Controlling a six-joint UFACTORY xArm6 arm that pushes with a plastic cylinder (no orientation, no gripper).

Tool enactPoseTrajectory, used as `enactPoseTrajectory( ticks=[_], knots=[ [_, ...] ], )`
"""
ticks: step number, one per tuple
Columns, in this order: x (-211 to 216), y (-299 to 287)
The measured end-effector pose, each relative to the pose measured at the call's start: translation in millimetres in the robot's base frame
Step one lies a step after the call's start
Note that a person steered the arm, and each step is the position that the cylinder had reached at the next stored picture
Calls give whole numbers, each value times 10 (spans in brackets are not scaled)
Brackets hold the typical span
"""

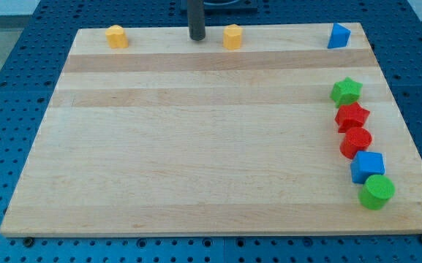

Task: Push the yellow hexagon to the bottom left of the blue triangle

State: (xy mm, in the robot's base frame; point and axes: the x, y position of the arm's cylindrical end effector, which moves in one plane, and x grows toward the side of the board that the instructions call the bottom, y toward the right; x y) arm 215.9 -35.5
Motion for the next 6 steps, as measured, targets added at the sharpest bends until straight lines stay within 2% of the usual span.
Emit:
enactPoseTrajectory(
  ticks=[6],
  knots=[
    [396, 1485]
  ],
)
